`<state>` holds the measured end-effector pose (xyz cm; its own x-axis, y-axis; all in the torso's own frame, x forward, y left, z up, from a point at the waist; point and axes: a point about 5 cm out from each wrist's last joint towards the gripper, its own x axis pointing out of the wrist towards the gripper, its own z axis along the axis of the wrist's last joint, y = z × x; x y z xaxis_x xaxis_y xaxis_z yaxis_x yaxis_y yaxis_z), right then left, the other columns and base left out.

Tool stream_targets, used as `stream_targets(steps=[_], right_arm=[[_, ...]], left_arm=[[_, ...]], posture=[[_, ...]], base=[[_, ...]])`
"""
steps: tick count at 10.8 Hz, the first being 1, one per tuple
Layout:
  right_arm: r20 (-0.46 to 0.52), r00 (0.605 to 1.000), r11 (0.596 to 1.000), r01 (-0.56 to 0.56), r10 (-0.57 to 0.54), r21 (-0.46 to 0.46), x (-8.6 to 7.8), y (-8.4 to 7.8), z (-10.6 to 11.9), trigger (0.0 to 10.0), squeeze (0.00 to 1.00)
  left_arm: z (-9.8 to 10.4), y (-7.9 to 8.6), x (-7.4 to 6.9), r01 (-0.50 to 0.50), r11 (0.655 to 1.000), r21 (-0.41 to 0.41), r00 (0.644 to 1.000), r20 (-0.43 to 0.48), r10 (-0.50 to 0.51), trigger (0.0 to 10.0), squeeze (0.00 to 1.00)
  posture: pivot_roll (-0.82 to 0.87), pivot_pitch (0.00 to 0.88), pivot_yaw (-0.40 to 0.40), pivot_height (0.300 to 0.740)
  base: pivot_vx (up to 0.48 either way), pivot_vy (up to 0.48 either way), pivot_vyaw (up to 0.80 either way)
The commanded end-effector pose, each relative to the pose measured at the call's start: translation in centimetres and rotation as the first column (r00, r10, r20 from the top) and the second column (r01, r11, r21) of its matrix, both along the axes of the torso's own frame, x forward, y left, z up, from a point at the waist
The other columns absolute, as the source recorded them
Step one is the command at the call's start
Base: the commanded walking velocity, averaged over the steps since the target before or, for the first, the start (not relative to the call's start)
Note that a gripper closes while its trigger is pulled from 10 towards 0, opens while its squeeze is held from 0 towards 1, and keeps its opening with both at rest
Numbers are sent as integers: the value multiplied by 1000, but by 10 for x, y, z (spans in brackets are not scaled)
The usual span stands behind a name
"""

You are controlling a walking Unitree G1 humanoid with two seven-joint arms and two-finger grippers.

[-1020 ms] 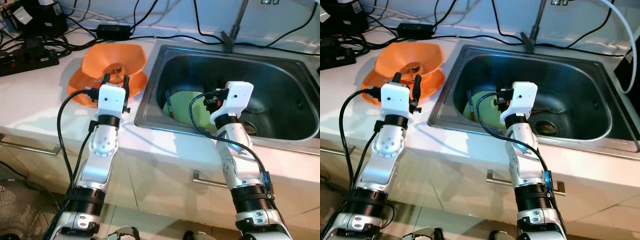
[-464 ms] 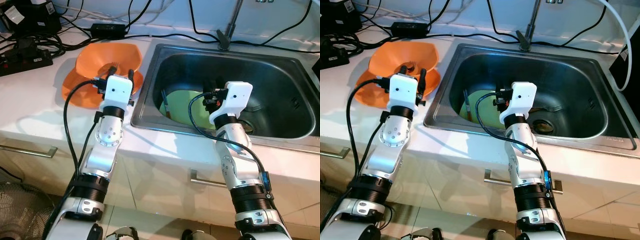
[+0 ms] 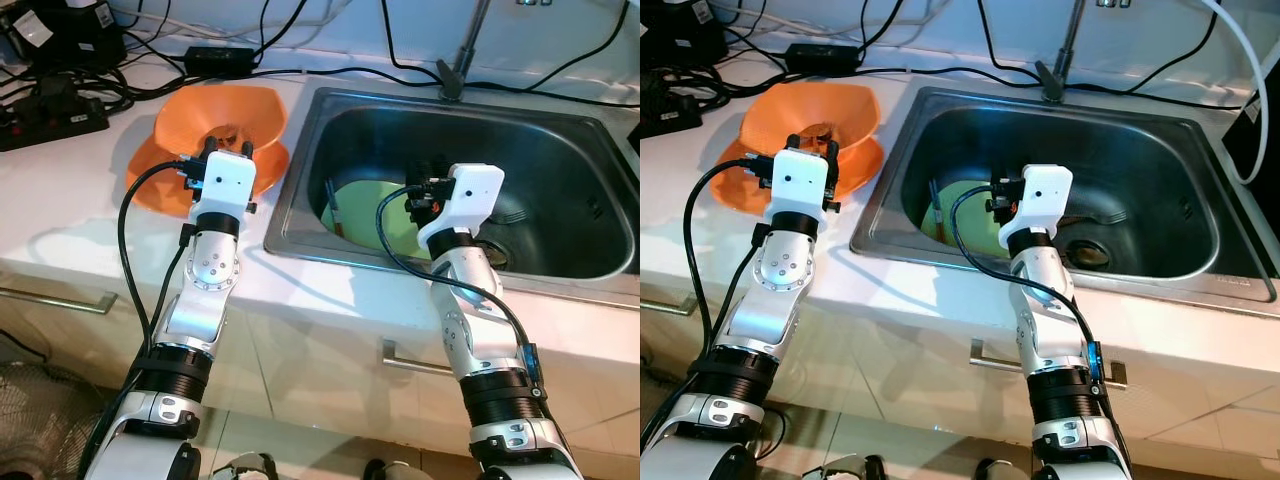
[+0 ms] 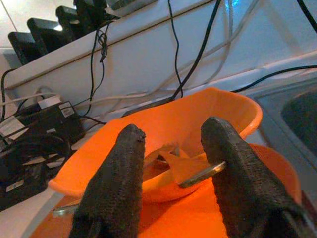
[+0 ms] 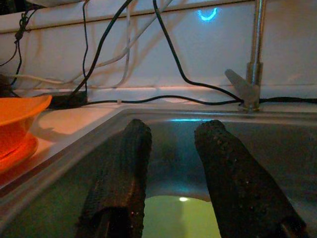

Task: Kitchen organization

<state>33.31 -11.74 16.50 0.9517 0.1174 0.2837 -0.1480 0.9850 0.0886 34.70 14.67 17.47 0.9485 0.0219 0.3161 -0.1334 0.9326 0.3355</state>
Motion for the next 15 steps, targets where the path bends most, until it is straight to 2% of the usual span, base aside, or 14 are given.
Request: stream_targets(steps=[1,3,6,9,12,15], right_arm=[[-9,1000,1000,3,-3,8,0,-1,-2,10000,0],[-15,1000,1000,-1,1,9,-2,1,-7,10000,0],[1,1000,1000,-7,7,17,0,4,-1,10000,0],[-6,1000,1000,-3,3,13,-1,3,-3,10000,0],[-12,1000,1000,-7,7,16,0,4,-4,10000,0],[-14,1000,1000,-4,4,19,0,5,-5,10000,0]], left_arm=[[-1,-1,1,-11,1000,1,1000,-2,11,0,0],[-5,-2,-1,-8,1000,-5,1000,-7,8,0,0],[2,-8,1,12,1000,-18,1000,15,-12,0,0],[6,-7,1,11,1000,-9,999,34,-10,0,0],[18,-7,-1,11,998,61,994,104,-17,0,0],[41,-18,-7,42,976,213,967,235,-93,0,0]], posture=[[23,77,-11,740],[23,0,-1,740],[15,0,-5,740],[23,29,-9,740],[29,41,-9,740],[30,50,-8,740]], base=[[0,0,0],[0,0,0],[0,0,0],[0,0,0],[0,0,0],[0,0,0]])
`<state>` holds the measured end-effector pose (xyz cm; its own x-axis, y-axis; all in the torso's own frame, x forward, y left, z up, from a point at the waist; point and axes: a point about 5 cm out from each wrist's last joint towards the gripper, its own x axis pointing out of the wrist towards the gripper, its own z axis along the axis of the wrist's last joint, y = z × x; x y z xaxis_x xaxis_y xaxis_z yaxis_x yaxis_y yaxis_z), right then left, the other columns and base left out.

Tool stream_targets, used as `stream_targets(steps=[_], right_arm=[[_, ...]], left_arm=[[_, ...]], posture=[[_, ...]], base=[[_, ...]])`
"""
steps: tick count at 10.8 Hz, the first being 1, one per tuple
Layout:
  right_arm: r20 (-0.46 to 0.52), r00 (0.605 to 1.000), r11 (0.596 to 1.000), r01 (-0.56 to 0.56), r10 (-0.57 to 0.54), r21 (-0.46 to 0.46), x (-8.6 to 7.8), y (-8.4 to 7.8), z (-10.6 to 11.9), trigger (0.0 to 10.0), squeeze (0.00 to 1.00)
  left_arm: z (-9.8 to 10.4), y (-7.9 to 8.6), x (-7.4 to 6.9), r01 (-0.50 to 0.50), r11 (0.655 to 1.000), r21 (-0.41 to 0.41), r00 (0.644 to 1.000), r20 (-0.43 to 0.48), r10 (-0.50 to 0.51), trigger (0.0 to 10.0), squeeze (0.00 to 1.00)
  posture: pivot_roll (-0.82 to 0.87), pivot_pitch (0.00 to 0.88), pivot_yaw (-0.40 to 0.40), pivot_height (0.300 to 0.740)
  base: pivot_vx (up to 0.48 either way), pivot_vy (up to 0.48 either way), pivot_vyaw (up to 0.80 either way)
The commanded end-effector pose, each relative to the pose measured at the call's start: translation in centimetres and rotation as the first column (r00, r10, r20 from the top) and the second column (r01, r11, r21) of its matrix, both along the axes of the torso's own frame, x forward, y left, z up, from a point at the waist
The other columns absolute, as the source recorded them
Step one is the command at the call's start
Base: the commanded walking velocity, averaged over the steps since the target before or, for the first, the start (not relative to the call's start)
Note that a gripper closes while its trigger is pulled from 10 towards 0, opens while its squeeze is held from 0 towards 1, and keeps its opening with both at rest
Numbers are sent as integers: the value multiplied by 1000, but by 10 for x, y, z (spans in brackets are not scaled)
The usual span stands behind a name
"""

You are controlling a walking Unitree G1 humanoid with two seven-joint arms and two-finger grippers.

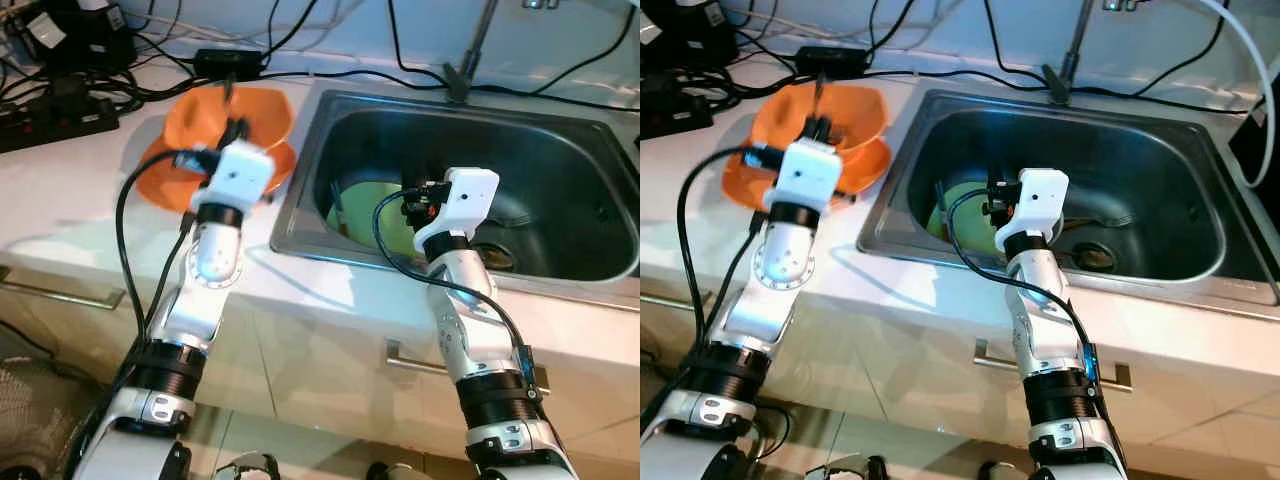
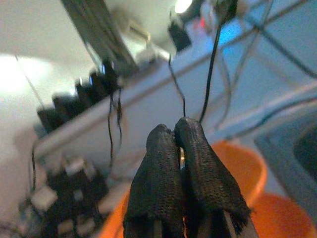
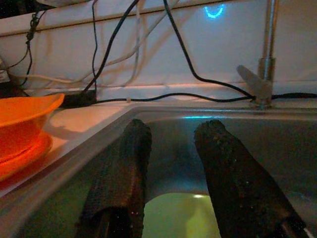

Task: Kitchen organization

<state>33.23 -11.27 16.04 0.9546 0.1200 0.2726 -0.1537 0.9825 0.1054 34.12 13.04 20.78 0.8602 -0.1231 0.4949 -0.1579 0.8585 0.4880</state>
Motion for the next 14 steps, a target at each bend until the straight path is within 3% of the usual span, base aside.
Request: stream_targets(steps=[1,2,4,5,6,7,8,9,10,11,12,14], right_arm=[[-1,1000,1000,4,-4,4,1,0,0,10000,0],[-2,1000,1000,6,-6,1,0,0,-1,10000,0],[-2,1000,1000,20,-20,-17,1,-3,-1,10000,0],[3,1000,999,27,-27,-34,2,-6,-1,10000,0],[4,999,999,33,-33,-43,2,-8,-1,10000,0],[1,998,994,58,-58,-98,4,-17,-4,10000,1000],[6,997,986,71,-71,-152,5,-22,-5,10000,1000],[39,997,960,80,-73,-268,5,-24,-4,10000,1000],[78,995,932,88,-65,-353,5,-24,-3,10000,1000],[98,994,915,91,-57,-392,5,-24,-1,10000,1000],[130,991,893,96,-42,-440,4,-22,1,10000,1000],[140,989,894,99,-42,-437,4,-21,2,10000,1000]], left_arm=[[14,-9,-3,49,999,16,996,70,-50,4353,0],[23,-28,-10,187,982,-7,978,95,-185,10000,0],[25,-60,-20,439,893,-99,898,36,-438,10000,0],[27,-65,-22,496,847,-190,865,22,-501,10000,0],[28,-65,-22,507,834,-216,857,22,-515,10000,0],[30,-60,-21,532,776,-337,828,16,-561,10000,0],[29,-57,-20,543,743,-392,809,7,-587,10000,0],[26,-56,-21,563,694,-448,771,-18,-636,10000,0],[22,-59,-24,588,642,-492,722,-37,-691,10000,0],[21,-62,-26,604,613,-510,690,-49,-722,10000,0],[16,-67,-31,628,573,-527,635,-80,-769,10000,0],[13,-70,-33,636,561,-530,606,-107,-788,10000,0]], posture=[[32,52,-6,740],[30,55,-5,740],[24,60,-3,740],[24,62,-2,740],[25,66,-2,740],[31,74,-3,740],[31,77,-3,740],[31,83,-2,740],[30,90,-2,740],[31,93,-3,740],[30,95,-1,740],[28,96,0,740]], base=[[0,0,0],[0,0,0],[0,0,0],[0,0,0],[0,0,0],[0,0,0],[0,0,0],[0,0,0],[0,0,0],[0,0,0],[0,0,0],[0,0,0]])
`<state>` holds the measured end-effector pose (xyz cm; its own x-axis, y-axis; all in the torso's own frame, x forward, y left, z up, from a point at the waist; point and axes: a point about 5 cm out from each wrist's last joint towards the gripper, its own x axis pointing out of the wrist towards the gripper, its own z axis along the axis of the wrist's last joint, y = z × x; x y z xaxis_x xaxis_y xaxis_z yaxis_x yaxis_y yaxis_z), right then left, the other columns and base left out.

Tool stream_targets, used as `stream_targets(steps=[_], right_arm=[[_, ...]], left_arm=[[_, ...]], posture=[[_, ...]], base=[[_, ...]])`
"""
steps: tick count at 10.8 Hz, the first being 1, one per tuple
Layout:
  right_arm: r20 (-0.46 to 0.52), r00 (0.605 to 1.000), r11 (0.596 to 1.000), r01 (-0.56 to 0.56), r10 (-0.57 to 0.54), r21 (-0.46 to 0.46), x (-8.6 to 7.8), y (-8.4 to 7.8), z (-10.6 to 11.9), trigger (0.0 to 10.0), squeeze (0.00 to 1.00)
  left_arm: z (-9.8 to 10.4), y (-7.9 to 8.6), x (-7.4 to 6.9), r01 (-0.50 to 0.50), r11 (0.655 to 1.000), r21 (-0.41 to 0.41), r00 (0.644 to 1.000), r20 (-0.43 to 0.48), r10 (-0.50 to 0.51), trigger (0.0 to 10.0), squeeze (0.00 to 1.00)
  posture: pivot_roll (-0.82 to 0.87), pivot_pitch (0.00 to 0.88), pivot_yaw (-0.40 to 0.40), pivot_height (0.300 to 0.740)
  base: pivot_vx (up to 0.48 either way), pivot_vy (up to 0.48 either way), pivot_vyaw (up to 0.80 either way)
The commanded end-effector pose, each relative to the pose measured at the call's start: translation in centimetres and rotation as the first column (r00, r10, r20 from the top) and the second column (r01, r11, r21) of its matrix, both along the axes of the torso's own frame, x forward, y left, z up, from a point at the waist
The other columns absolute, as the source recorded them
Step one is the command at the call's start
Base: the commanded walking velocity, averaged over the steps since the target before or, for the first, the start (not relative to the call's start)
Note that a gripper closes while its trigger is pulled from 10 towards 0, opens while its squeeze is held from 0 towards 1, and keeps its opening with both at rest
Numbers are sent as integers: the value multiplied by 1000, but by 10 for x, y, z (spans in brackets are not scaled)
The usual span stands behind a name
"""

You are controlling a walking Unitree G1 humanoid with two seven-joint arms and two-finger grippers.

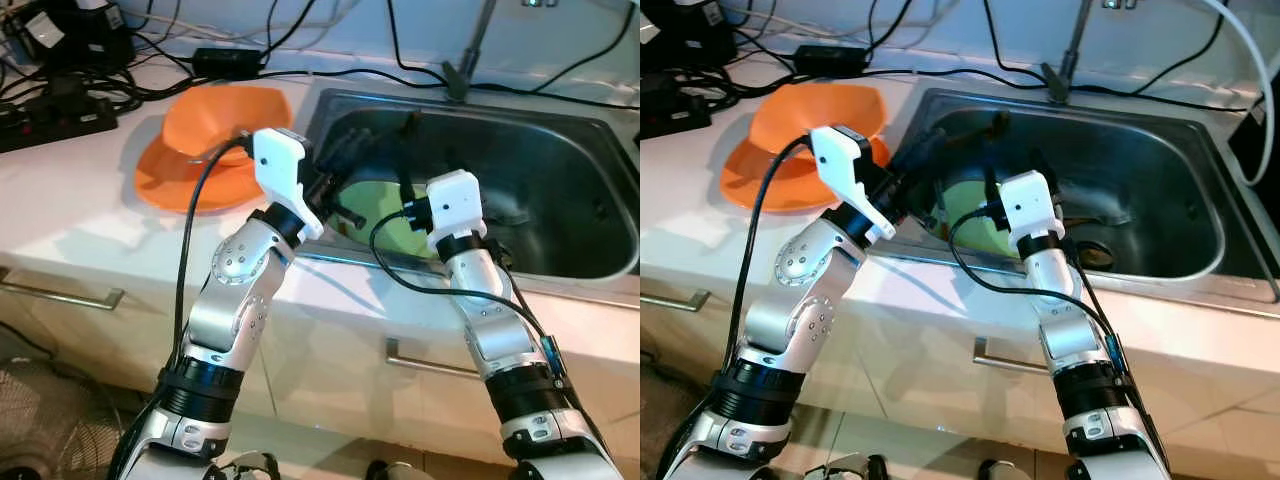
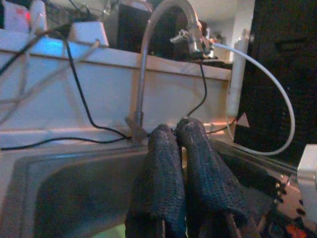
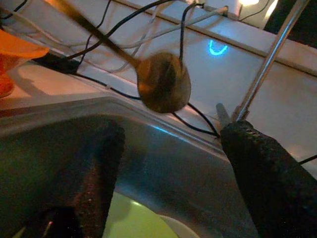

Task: Kitchen organization

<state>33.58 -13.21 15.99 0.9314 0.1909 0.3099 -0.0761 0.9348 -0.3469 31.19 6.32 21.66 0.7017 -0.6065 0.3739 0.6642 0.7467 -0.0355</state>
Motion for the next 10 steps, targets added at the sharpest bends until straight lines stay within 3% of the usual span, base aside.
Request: stream_targets(steps=[1,3,6,7,10], right_arm=[[24,1000,1000,2,-2,-12,0,1,3,10000,1000],[36,999,1000,-7,8,-10,0,5,4,10000,1000],[41,998,999,-37,37,-4,-1,11,4,10000,1000],[35,997,998,-65,66,-9,-2,17,2,10000,0],[34,994,994,-108,108,-7,-6,25,0,10000,0]], left_arm=[[0,-4,-5,55,998,20,998,-9,-55,10000,0],[-8,-4,-7,77,994,77,996,-51,-74,10000,0],[-9,-5,-9,97,992,77,994,-61,-92,10000,0],[-10,-5,-9,107,990,87,992,-71,-101,10000,0],[-16,-9,-11,138,983,120,987,-94,-127,10000,0]], posture=[[32,92,1,740],[35,90,4,740],[33,76,10,740],[33,71,12,740],[30,59,24,740]], base=[[0,0,0],[0,0,0],[0,0,0],[0,0,0],[0,0,0]])
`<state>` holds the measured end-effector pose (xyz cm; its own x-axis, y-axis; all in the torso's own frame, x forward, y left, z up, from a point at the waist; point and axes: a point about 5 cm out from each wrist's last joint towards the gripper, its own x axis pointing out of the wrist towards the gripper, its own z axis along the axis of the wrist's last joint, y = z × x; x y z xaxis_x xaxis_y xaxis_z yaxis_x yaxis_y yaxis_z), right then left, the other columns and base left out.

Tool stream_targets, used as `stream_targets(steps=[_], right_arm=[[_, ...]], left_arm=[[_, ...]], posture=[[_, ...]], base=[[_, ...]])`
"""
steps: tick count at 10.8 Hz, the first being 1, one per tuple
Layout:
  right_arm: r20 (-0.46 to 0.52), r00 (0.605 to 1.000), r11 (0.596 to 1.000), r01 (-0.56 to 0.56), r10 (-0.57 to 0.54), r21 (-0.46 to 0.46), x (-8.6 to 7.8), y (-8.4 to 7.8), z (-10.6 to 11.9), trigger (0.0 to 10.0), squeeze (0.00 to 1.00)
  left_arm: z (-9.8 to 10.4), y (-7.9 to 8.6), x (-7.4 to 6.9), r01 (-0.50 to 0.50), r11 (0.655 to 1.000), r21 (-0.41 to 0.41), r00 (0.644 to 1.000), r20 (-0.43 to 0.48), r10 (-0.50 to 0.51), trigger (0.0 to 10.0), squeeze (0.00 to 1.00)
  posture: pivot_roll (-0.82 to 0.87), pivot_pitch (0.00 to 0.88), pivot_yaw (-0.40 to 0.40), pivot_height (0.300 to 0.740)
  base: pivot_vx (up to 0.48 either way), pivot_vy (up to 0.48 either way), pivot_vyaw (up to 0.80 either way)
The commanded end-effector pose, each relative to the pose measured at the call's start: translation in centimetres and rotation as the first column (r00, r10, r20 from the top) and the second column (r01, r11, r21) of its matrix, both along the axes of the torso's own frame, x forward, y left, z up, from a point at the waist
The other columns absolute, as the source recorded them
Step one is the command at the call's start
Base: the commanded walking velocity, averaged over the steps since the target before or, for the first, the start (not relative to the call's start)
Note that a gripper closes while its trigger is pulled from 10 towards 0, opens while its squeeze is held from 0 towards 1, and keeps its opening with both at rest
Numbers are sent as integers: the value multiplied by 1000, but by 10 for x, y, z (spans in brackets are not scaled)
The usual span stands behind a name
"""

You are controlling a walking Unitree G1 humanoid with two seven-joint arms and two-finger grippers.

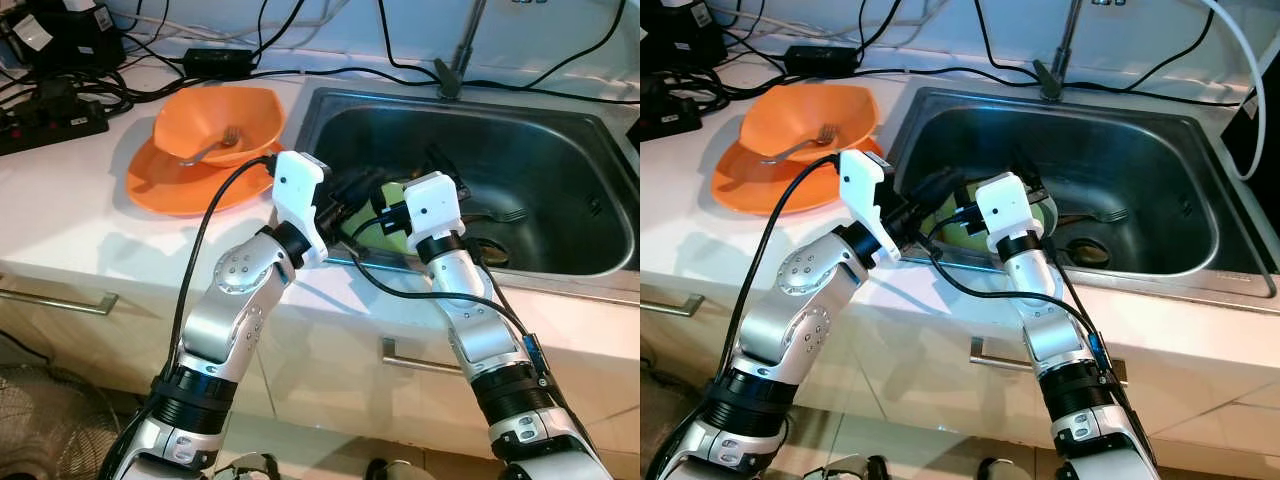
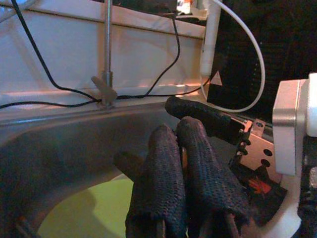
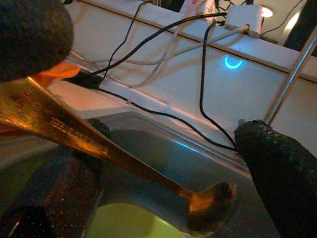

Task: Kitchen organization

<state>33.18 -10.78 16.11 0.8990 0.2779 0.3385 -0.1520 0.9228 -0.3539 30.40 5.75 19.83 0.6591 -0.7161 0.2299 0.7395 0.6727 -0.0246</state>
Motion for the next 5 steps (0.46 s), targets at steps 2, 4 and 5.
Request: stream_targets(steps=[2,4,5], right_arm=[[1,1000,1000,-17,17,1,-2,1,-2,4706,0],[0,1000,1000,-18,18,3,-2,1,-3,0,0],[-2,1000,1000,-19,19,4,-2,1,-3,0,0]], left_arm=[[2,-4,-3,31,999,20,999,12,-31,10000,0],[2,-4,-3,32,999,27,999,11,-33,10000,0],[1,-3,-3,32,999,31,999,10,-32,10000,0]], posture=[[29,53,26,740],[33,52,26,740],[34,51,26,740]], base=[[0,0,0],[0,0,0],[0,0,0]])
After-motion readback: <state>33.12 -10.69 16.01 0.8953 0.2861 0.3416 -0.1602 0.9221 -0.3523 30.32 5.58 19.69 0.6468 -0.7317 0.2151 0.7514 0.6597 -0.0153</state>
